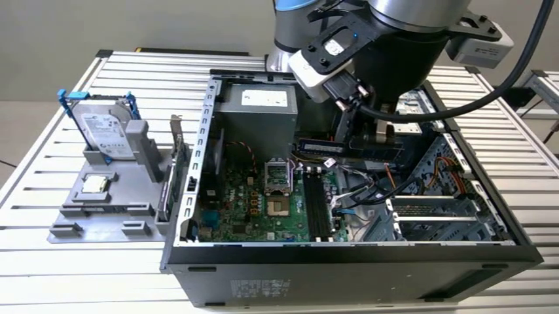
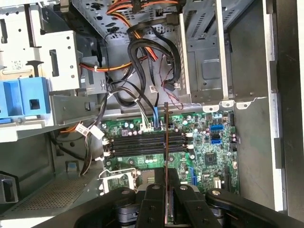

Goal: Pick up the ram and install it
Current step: 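Insert the ram into the slot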

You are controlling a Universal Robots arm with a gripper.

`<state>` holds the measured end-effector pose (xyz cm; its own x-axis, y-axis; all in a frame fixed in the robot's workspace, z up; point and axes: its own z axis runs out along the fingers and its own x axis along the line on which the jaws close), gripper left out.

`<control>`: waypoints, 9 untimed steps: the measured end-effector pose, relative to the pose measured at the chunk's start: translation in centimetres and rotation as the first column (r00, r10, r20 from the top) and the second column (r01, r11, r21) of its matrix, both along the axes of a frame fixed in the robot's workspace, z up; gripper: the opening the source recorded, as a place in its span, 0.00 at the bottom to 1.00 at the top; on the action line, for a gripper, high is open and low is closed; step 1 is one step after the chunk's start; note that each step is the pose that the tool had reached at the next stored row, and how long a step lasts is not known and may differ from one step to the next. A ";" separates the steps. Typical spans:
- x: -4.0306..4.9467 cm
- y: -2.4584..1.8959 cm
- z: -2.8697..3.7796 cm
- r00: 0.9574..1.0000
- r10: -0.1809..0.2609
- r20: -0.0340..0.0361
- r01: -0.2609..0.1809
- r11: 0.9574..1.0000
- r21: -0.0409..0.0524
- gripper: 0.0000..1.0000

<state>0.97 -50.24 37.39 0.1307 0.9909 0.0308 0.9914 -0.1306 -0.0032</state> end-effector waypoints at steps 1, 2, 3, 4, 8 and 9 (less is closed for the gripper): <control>0.00 0.00 0.00 1.000 -0.003 0.000 0.003 1.000 0.000 0.00; 0.00 0.00 0.00 1.000 -0.005 0.000 0.005 1.000 0.000 0.00; 0.00 0.00 0.00 1.000 -0.007 0.000 0.007 1.000 0.000 0.00; 0.00 0.00 0.00 1.000 -0.010 0.000 0.010 1.000 0.000 0.00; 0.00 0.00 0.00 1.000 -0.019 0.000 0.019 1.000 0.000 0.00; 0.00 0.00 0.00 1.000 -0.022 0.000 0.022 1.000 0.000 0.00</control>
